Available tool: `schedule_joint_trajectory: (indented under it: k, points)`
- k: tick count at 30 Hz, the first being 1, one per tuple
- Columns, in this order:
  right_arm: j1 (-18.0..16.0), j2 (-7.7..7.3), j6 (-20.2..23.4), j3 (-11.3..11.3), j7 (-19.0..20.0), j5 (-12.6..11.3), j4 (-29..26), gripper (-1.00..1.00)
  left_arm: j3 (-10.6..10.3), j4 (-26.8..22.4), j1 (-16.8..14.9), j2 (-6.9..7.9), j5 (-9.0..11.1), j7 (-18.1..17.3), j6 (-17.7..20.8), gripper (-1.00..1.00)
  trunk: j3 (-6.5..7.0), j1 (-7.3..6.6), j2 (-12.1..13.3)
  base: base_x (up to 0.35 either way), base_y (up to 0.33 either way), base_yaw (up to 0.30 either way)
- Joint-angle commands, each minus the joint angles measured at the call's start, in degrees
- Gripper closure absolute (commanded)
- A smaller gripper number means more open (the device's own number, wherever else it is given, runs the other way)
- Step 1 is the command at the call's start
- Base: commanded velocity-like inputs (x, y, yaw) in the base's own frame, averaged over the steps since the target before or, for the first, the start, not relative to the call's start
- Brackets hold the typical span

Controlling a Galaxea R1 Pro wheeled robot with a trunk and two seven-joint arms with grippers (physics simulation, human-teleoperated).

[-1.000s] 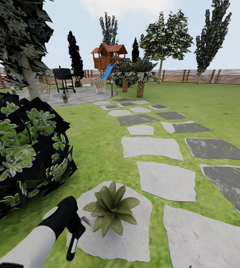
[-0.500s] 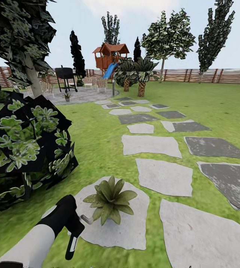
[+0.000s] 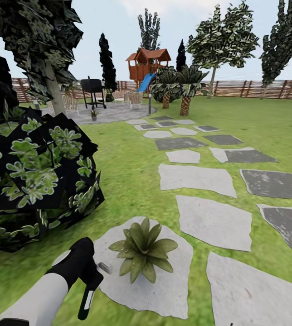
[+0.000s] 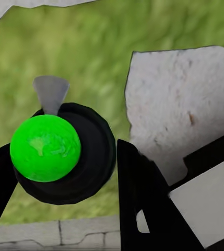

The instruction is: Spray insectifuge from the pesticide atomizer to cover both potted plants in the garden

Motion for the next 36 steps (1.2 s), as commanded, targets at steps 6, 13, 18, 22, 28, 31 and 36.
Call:
schedule_joint_trajectory:
  k: [6, 13, 18, 22, 28, 31, 36]
  points:
    - [0.0, 0.03, -0.2, -0.3, -0.2, 0.6, 0.1, -1.0, 0.4, 0.6, 0.4, 0.21, -0.2, 0.9, -0.6, 1.0, -0.14, -0.01, 0.0, 0.008, 0.0, 0.031]
    - [0.0, 0.04, -0.2, -0.3, -0.3, 0.6, 0.1, -1.0, 0.7, 0.8, 1.0, -0.03, 0.4, 1.3, -0.9, 1.0, -0.58, -0.01, 0.0, 0.0, 0.0, 0.142]
    - [0.0, -0.04, -0.3, -0.3, -0.3, 0.6, 0.1, -1.0, 0.7, 0.2, 3.5, 0.04, 6.5, 3.2, -4.2, 1.0, -0.85, -0.01, 0.0, 0.0, 0.0, 0.126]
    - [0.0, -0.16, -0.3, -0.2, -0.1, 0.8, 0.2, -1.0, 0.7, 0.7, 4.1, -0.32, 9.4, 11.9, -5.0, 1.0, -0.87, -0.01, 0.0, 0.0, 0.0, 0.013]
    - [0.0, -0.22, -0.3, -0.2, -0.1, 0.8, 0.1, -1.0, 0.6, 0.7, 4.2, -0.81, 14.5, 14.9, -5.8, 1.0, -0.88, -0.01, 0.0, 0.01, -0.005, 0.001]
    - [0.0, -0.17, -0.3, -0.2, -0.2, 0.8, 0.1, -1.0, 0.6, 0.8, 4.2, -0.86, 14.7, 16.7, -5.8, 1.0, -0.88, -0.01, 0.0, 0.113, -0.164, 0.0]
    - [0.0, -0.14, -0.3, -0.2, -0.3, 0.8, 0.1, -1.0, 0.7, 0.1, 4.2, -0.88, 14.8, 18.1, -5.7, 1.0, -0.99, -0.01, 0.0, 0.027, -0.256, 0.098]
